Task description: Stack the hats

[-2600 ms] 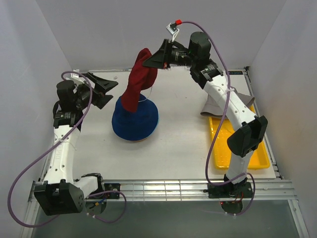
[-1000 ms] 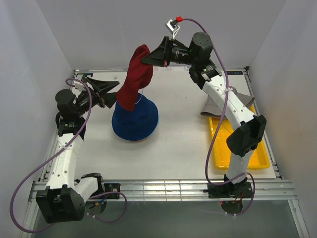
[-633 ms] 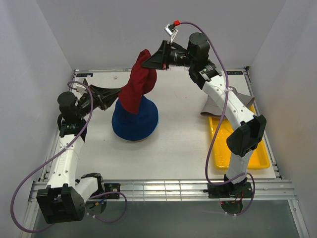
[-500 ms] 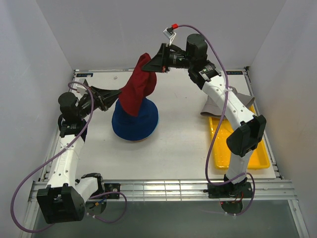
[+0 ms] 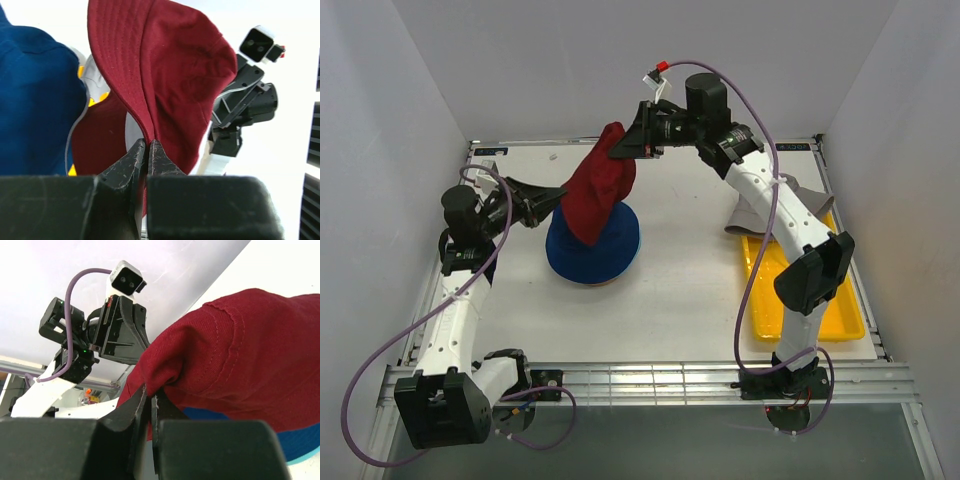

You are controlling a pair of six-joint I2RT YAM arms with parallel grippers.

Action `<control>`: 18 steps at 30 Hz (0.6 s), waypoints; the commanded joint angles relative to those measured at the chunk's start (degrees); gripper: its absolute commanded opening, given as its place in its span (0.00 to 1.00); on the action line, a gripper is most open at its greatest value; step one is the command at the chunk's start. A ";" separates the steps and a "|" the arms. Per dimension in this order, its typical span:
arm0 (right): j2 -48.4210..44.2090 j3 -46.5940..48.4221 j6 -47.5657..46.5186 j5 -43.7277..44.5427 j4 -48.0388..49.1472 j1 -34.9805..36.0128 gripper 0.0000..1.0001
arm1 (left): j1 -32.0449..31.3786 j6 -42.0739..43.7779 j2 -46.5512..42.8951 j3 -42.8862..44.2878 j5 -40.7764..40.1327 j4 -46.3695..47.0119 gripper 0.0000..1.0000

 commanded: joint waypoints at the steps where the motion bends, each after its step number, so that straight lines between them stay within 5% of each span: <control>1: 0.99 4.92 -1.48 0.28 -2.15 0.74 0.08 | 0.19 4.64 -0.47 1.65 -0.84 -2.47 0.00; 18: -7.62 -1.31 -4.38 3.18 -5.67 0.74 0.08 | 0.19 14.05 -2.49 3.50 -1.80 -11.88 0.00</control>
